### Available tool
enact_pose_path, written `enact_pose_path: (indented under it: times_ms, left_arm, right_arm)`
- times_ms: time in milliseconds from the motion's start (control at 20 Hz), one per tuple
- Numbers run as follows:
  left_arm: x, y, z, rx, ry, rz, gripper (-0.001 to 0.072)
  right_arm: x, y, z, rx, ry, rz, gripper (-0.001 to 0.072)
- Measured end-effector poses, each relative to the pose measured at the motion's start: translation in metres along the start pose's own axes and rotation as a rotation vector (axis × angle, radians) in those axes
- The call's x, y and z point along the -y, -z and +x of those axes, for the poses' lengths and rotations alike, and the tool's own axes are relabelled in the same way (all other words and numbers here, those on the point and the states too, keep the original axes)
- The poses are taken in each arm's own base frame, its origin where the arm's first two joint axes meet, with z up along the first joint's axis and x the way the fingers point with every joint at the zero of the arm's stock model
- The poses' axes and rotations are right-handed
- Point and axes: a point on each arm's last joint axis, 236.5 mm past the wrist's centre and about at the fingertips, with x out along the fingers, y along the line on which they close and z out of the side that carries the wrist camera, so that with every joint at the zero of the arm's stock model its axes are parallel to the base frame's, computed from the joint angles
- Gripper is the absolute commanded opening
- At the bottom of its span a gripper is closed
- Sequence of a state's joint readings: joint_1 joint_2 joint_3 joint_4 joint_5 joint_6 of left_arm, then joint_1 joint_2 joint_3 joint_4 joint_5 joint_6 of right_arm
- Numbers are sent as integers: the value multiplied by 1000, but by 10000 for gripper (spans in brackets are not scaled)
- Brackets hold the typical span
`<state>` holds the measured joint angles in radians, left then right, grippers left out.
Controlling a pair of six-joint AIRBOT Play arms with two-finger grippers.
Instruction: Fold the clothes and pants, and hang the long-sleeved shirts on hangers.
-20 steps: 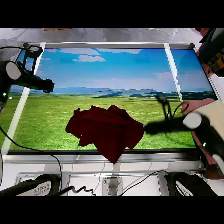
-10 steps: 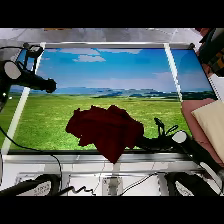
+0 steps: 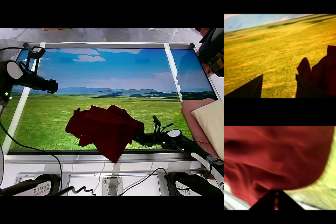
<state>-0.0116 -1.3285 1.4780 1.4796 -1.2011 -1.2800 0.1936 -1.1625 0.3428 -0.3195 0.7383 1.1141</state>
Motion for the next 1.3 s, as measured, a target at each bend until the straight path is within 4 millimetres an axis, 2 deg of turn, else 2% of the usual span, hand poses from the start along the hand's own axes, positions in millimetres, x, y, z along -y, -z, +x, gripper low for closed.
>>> enact_pose_path:
  times_ms: [100, 250, 350, 500, 650, 700, 800, 950, 1050, 1150, 1300]
  left_arm:
    - [0, 1, 4, -8, 2, -1, 445]
    - [-8, -4, 4, 14, -23, 0, 445]
    - [-17, -9, -3, 42, -56, 4, 445]
    - [-29, -10, -14, 63, -93, -4, 444]
    - [-35, -4, -18, 48, -102, -26, 444]
    - [-36, 0, -18, 36, -101, -34, 444]
    - [-37, 5, -18, 19, -102, -38, 444]
    - [-28, 12, -12, -2, -60, -58, 444]
    - [-10, 24, 1, -31, 17, -88, 444]
    - [14, 46, 22, -94, 106, -117, 444]
    - [53, 87, 60, -211, 246, -171, 445]
  right_arm:
    - [-22, -20, -5, 50, -42, -71, 10]
    - [-80, -63, -28, 163, -114, -238, 9]
    - [-126, -90, -56, 255, -145, -382, 9]
    - [-186, -129, -110, 419, -119, -567, 9]
    - [-212, -154, -156, 539, -7, -698, 9]
    - [-212, -160, -168, 560, 50, -733, 9]
    - [-197, -172, -192, 574, 191, -765, 9]
    - [-144, -188, -231, 546, 416, -711, 9]
    - [-100, -192, -257, 507, 547, -625, 9]
    - [-65, -190, -279, 471, 629, -534, 9]
    - [-33, -184, -300, 437, 700, -448, 9]
